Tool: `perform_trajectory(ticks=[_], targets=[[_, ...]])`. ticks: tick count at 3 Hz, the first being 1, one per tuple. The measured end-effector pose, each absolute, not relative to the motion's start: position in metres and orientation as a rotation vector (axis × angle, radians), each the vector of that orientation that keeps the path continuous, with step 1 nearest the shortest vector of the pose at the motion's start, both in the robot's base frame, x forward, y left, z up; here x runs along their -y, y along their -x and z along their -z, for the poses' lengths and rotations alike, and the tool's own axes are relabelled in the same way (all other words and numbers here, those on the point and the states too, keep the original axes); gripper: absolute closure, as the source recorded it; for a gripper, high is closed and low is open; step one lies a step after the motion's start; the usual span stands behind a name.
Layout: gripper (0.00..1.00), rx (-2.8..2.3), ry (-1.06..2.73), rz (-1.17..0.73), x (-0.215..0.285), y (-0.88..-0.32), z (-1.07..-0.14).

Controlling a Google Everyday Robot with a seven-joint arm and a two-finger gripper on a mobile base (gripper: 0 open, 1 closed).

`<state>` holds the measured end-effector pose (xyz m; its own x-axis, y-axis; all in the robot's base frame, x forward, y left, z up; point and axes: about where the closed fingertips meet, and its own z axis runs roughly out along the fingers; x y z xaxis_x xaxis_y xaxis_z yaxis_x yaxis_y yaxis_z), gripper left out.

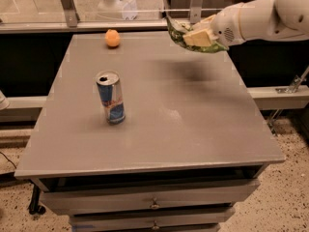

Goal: Pick green jalapeno chip bag

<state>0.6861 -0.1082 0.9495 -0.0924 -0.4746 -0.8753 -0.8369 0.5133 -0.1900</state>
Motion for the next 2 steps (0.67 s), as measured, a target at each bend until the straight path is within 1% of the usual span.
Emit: perform_trajectory(ticks=[1, 2], targets=[[1.0, -1.633, 1.138, -0.536, 0.103, -0.6495, -0.9925], [1.0, -1.626, 1.142, -0.556, 0.099, -0.6466, -0.9936]])
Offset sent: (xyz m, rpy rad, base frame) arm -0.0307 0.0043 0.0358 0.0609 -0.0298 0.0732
